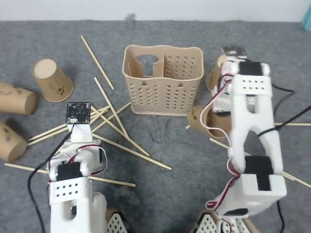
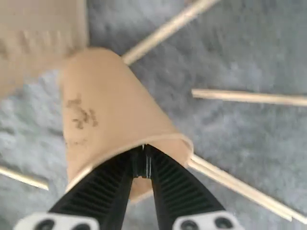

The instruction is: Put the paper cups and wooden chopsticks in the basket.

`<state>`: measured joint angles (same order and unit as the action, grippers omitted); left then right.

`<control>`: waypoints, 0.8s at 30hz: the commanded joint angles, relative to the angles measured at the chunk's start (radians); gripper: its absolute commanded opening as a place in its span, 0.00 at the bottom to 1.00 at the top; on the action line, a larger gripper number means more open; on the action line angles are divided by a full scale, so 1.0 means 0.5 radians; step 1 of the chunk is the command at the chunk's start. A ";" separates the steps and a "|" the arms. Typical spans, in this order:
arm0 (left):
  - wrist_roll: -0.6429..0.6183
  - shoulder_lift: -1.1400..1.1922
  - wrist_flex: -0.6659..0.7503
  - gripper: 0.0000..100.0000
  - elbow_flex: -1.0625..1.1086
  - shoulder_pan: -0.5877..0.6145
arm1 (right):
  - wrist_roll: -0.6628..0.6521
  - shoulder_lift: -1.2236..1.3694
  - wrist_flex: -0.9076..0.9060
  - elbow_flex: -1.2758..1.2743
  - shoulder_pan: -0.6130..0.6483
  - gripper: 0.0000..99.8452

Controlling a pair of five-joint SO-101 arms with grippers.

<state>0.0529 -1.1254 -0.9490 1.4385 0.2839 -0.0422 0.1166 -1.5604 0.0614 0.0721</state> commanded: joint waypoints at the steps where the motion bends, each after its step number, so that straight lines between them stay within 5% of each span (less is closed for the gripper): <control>1: 0.015 -0.040 0.055 0.01 -0.005 0.003 | 0.077 -0.109 0.152 0.086 0.094 0.01; 6: 0.015 -0.040 0.055 0.01 -0.005 0.003 | 0.077 -0.130 0.253 0.089 0.158 0.01; 14: 0.015 -0.040 0.055 0.01 -0.005 0.003 | 0.086 -0.127 -0.097 0.479 0.186 0.01; 20: 0.015 -0.040 0.055 0.01 -0.005 0.003 | -0.028 -0.130 -0.459 0.807 0.170 0.15; 24: 0.015 -0.040 0.055 0.01 -0.005 0.003 | -0.132 -0.183 -0.471 0.721 0.044 0.14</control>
<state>0.0529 -1.1254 -0.9490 1.4385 0.2839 -0.0652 0.1059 -1.7553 0.4020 0.1458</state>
